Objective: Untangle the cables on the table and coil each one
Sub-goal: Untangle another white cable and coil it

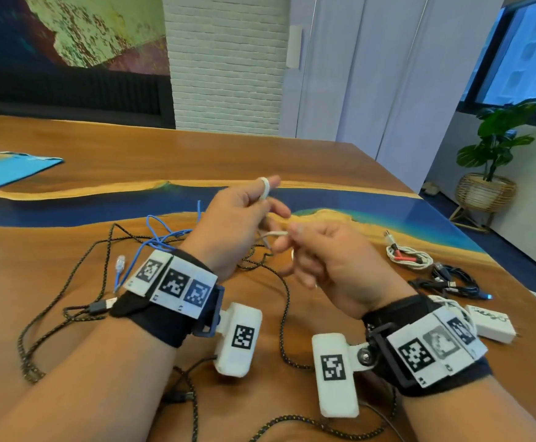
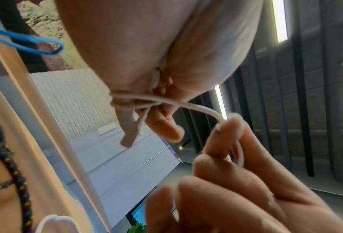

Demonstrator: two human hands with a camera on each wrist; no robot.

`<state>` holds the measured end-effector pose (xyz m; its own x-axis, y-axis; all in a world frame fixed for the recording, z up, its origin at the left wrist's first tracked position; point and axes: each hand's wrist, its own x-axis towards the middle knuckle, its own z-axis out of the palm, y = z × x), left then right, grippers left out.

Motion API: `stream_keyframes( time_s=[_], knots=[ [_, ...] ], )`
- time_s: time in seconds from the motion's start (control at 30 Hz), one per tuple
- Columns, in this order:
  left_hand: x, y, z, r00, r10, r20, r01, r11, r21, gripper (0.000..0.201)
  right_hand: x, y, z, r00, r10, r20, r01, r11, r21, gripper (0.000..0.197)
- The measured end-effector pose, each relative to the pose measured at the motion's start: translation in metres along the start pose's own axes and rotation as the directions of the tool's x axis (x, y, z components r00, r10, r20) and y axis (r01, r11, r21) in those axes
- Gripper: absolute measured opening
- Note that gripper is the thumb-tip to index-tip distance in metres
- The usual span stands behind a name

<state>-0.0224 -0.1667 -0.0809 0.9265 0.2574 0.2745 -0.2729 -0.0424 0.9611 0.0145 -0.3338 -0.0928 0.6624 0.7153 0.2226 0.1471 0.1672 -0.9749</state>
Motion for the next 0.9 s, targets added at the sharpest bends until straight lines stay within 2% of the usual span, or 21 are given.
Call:
stream_keyframes(
  time_s=[0.1, 0.23, 0.3, 0.37, 0.43, 0.5, 0.57, 0.63, 0.73, 0.83, 0.9],
  knots=[
    [-0.007, 0.002, 0.0, 0.979, -0.113, 0.172, 0.099, 0.991, 0.09, 0.027, 0.002, -0.006, -0.012, 0.986, -0.03, -0.162, 0.054, 0.988, 0.143, 0.03],
    [-0.016, 0.009, 0.004, 0.909, -0.196, 0.368, 0.162, 0.979, 0.121, 0.052, 0.006, 0.0, -0.017, 0.947, -0.014, -0.321, 0.042, 0.996, 0.079, 0.031],
    [-0.017, 0.011, 0.003, 0.896, -0.194, 0.399, 0.203, 0.979, 0.018, 0.048, 0.006, 0.002, -0.016, 0.941, -0.009, -0.339, 0.032, 0.998, 0.061, 0.028],
    [-0.017, 0.015, 0.002, 0.91, -0.151, 0.386, 0.242, 0.949, -0.2, 0.038, 0.006, 0.003, -0.017, 0.946, -0.003, -0.324, 0.018, 0.999, 0.044, 0.023],
    [-0.014, 0.018, 0.0, 0.945, -0.097, 0.313, 0.242, 0.851, -0.466, 0.033, 0.006, 0.005, -0.018, 0.958, 0.017, -0.285, -0.013, 1.0, 0.014, 0.019],
    [-0.009, 0.02, -0.002, 0.979, -0.057, 0.198, 0.172, 0.753, -0.635, 0.038, 0.006, 0.008, -0.015, 0.977, 0.047, -0.206, -0.062, 0.996, -0.067, 0.024],
    [-0.003, 0.019, -0.004, 0.998, -0.035, 0.048, 0.058, 0.731, -0.68, 0.039, 0.005, 0.011, -0.008, 0.991, 0.095, -0.095, -0.109, 0.983, -0.149, 0.026],
    [0.0, 0.017, -0.005, 0.998, -0.013, -0.069, -0.033, 0.774, -0.632, 0.036, 0.002, 0.011, 0.0, 0.989, 0.145, 0.024, -0.139, 0.978, -0.157, 0.023],
    [0.0, 0.014, -0.002, 0.998, -0.007, -0.065, -0.019, 0.917, -0.398, 0.031, -0.002, 0.006, 0.004, 0.982, 0.15, 0.115, -0.132, 0.98, -0.148, 0.021],
    [-0.006, 0.007, 0.0, 0.992, -0.108, 0.061, 0.11, 0.993, -0.038, 0.03, -0.001, -0.002, -0.002, 0.997, 0.071, 0.041, -0.069, 0.996, -0.055, 0.025],
    [-0.009, 0.004, 0.001, 0.976, -0.15, 0.155, 0.119, 0.973, 0.198, 0.028, 0.0, -0.007, -0.01, 0.998, 0.012, -0.066, -0.008, 0.998, 0.058, 0.021]
  ],
)
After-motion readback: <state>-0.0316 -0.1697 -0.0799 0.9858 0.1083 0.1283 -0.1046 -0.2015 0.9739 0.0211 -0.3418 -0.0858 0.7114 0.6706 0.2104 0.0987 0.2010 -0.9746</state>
